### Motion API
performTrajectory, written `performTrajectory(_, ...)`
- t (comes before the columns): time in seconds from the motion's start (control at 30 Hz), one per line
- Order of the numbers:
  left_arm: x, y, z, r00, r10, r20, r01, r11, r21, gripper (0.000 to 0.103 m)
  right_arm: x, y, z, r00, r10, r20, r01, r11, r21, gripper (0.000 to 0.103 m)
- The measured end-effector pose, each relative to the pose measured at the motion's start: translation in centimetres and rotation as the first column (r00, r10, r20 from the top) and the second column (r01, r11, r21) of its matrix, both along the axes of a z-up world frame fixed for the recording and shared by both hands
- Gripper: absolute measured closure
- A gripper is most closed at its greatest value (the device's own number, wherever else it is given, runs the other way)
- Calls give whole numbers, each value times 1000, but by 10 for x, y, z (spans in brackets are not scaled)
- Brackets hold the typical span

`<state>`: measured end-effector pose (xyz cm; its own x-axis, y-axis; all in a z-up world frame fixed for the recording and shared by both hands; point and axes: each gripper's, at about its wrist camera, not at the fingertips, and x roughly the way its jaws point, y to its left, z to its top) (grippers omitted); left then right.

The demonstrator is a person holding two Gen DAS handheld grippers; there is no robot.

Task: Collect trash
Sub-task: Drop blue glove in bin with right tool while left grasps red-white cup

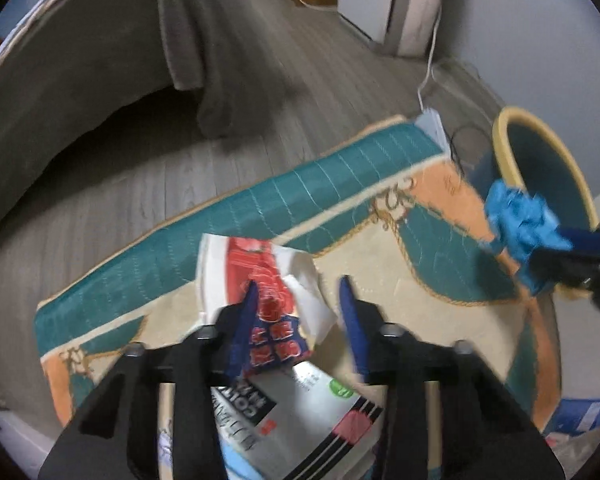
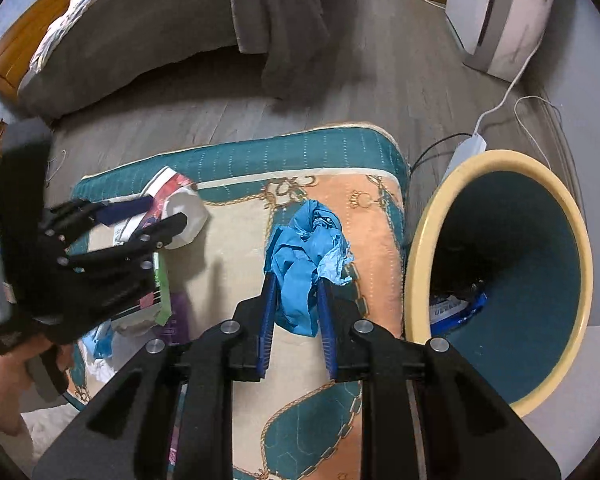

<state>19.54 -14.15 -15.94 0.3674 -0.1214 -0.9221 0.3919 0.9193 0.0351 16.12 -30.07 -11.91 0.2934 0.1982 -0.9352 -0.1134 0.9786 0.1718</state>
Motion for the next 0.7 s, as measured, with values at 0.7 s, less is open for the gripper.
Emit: performTrajectory(0.7,-65,-42,117,964,-156,217,190,971,-145,88,-52,-92,66,978,-97,184,106,994,-39,83)
